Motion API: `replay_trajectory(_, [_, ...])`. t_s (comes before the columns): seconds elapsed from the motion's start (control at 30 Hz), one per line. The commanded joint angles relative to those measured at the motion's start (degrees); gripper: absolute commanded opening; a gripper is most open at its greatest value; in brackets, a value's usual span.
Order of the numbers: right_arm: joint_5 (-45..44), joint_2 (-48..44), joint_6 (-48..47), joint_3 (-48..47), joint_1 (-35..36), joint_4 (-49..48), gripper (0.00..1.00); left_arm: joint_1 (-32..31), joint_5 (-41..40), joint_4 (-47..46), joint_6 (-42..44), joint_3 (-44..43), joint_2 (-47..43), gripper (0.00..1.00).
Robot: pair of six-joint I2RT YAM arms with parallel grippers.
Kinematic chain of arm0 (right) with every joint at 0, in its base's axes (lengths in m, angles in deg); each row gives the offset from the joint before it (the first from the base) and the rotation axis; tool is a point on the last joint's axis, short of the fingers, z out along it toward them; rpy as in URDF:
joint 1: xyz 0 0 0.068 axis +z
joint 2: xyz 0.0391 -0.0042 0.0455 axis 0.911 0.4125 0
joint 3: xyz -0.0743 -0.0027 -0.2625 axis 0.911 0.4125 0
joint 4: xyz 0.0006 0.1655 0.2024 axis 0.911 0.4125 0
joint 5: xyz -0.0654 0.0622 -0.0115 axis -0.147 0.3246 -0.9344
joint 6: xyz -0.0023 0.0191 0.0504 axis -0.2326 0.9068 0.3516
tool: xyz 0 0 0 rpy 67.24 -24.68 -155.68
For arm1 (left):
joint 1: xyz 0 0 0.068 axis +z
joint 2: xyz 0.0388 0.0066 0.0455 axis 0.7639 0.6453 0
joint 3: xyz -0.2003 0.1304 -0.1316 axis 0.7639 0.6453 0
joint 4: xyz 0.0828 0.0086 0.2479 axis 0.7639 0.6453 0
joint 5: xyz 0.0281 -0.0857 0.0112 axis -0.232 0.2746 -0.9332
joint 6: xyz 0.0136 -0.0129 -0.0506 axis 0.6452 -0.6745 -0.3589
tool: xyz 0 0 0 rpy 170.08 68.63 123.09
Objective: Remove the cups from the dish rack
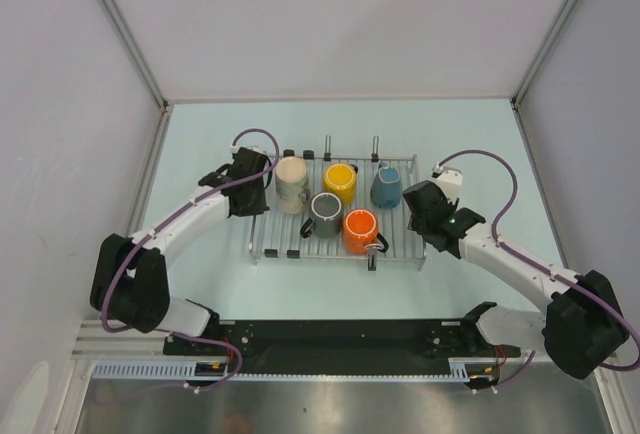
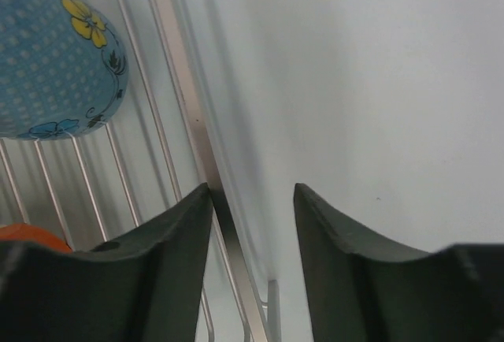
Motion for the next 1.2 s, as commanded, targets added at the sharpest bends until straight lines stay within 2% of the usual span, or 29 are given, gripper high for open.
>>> replay_trajectory(0.0, [1.77, 0.92, 0.30, 0.49, -0.47, -4.29, 0.35, -0.52, 2.11, -0.13, -6.45, 4.07, -2.15, 0.00])
replay_trajectory(0.03, [2.21, 1.18, 0.56, 0.84, -0.47, -4.47, 0.30, -0.79, 2.03, -0.31, -6.72, 4.52, -2.41, 0.00])
replay_trajectory(0.07, [2.38, 1.27, 0.65, 1.02, -0.47, -4.56, 0.21, -0.97, 2.12, -0.66, -7.16, 5.13, -2.67, 0.00])
replay_trajectory(0.27, [2.83, 1.53, 0.91, 1.81, -0.73, -4.82, 0.00, -1.93, 2.12, -1.10, -7.95, 5.93, -2.50, 0.00])
replay_trajectory(0.63, [4.49, 3.46, 1.00, 0.49, -2.58, -6.14, 0.00, -2.46, 2.37, -1.89, -9.09, 4.00, 0.04, 0.00])
replay_trajectory(0.87, [9.15, 11.72, 0.48, -4.86, -6.97, -8.42, 0.00, -2.46, 3.70, -1.98, -9.53, -3.82, 6.71, 0.00])
replay_trajectory(1.17, [12.75, 21.64, -0.23, -14.09, -10.48, -9.21, 0.00, -1.41, 1.06, -1.02, -7.34, -14.61, 14.36, 0.00])
